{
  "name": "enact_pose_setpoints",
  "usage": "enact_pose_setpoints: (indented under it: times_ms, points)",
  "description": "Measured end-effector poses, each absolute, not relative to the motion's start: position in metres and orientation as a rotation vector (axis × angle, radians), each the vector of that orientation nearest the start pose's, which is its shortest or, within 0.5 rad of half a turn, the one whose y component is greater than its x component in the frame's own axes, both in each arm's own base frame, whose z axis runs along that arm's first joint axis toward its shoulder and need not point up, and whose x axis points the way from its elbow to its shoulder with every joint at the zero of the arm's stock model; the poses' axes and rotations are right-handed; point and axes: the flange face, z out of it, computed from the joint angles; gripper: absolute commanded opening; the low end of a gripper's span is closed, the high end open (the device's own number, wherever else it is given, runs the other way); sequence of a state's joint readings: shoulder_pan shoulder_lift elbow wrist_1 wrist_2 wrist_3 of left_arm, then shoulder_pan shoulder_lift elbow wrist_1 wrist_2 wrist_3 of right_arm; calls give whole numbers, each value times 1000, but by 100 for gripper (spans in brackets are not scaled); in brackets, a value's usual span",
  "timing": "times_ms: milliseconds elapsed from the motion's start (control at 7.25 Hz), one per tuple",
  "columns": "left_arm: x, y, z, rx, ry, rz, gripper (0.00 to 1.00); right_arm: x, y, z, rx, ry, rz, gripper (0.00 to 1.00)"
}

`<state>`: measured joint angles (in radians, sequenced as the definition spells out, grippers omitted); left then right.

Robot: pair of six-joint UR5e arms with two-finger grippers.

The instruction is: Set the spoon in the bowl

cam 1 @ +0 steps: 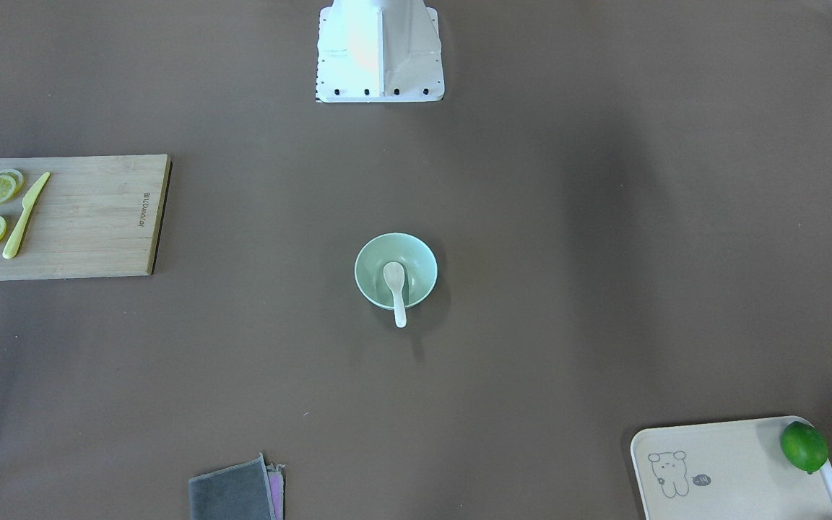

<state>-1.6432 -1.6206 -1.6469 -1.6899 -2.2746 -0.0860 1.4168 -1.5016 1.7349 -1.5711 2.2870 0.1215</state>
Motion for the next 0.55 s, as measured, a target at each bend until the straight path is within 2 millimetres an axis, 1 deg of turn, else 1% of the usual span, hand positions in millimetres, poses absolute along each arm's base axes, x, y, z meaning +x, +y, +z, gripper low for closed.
enact_pose_setpoints:
  times_ms: [138, 276, 414, 552]
  points:
    - [-114, -514, 586, 217, 734, -77, 98, 13, -512, 575, 58, -726, -73, 100]
    - [-115, -512, 585, 211, 752, -83, 98, 31, -491, 599, 5, -725, -31, 100]
    - [-113, -511, 588, 201, 760, -85, 98, 41, -473, 617, -33, -732, -1, 100]
    - [-111, -512, 595, 188, 763, -85, 98, 47, -462, 626, -51, -741, 18, 100]
